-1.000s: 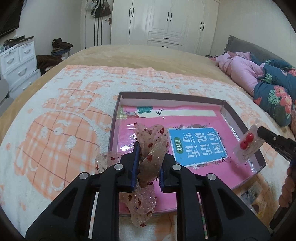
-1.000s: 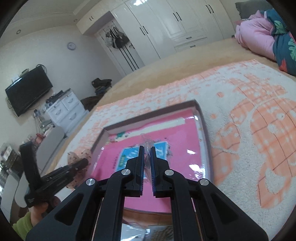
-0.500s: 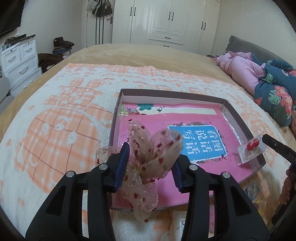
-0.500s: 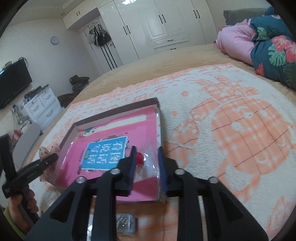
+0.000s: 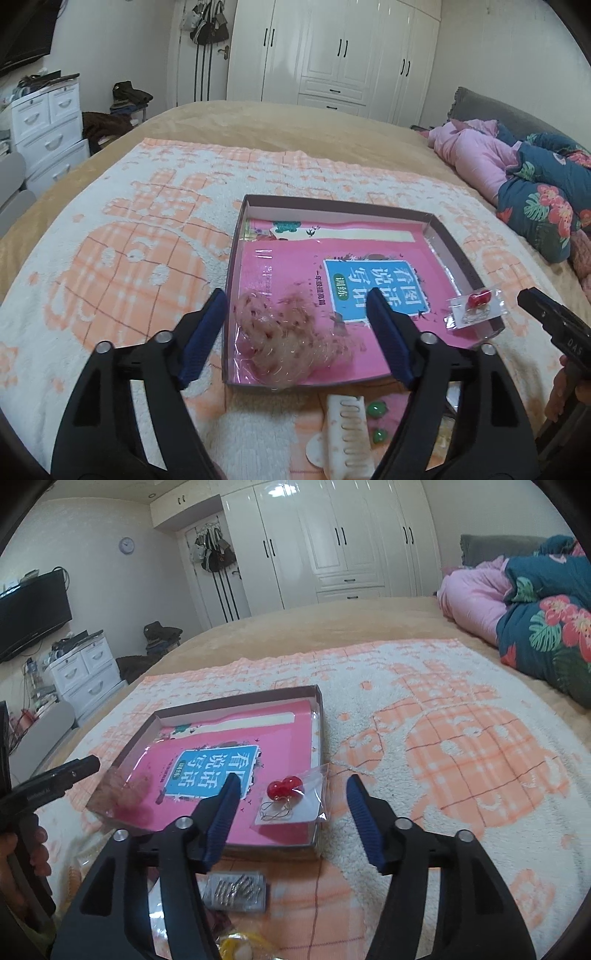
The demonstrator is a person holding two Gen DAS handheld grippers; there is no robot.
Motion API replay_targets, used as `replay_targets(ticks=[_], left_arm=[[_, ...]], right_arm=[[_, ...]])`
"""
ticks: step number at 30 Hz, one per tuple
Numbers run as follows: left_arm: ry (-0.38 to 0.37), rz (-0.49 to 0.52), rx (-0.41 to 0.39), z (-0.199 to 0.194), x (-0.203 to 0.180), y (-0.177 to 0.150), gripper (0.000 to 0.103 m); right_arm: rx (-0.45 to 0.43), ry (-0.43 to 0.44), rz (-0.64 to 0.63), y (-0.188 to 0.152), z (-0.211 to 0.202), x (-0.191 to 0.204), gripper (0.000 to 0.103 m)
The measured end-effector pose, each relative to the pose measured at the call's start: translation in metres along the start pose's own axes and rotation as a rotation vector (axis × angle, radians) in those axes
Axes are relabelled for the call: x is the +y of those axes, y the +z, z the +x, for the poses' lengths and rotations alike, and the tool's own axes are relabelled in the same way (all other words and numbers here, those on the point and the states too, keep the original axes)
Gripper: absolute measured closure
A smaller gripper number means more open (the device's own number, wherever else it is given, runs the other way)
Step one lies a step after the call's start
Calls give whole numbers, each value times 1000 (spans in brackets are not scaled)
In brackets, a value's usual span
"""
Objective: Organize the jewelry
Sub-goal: 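Carry the bow into the pink-lined box and open the left tool, then move the left tool to the white comb clip and grasp it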
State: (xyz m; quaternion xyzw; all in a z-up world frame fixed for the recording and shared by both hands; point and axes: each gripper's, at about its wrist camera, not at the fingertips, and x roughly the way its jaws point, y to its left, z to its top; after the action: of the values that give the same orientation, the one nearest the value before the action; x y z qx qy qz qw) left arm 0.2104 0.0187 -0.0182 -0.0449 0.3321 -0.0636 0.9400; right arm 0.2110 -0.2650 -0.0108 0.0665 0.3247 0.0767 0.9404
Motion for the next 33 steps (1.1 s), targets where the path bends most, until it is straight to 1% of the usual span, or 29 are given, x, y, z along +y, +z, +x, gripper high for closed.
replay_targets(ticks=[2,3,5,10,13,15,21,33], left_arm=[[-3,0,-12,-7,-1,0,27],[-2,0,-16,-9,-1,0,23],[-7,-3,-26,-16,-1,0,21],[-7,-2,-40,-28,-1,-3,16],[-9,-9,-43,-35,2,-8,16],[-10,-12,-43,-40,3,-11,14],[-11,-27,-57,-56,6,-20,13],[1,-20,-83,-80,9,-33,13]], right_arm=[[-16,-5,-17,-1,-9,3,36],[-24,-5,-25,-2,-14,5,34],[-34,-6,-38,-3,-21,8,28],[-49,-5,-65,-9,-38,15,21],[-54,1,-76,-15,-47,17,19],[-56,2,-81,-18,-52,20,19],[-67,13,-101,-26,-67,26,17],[-71,38,-224,-43,-86,54,16]])
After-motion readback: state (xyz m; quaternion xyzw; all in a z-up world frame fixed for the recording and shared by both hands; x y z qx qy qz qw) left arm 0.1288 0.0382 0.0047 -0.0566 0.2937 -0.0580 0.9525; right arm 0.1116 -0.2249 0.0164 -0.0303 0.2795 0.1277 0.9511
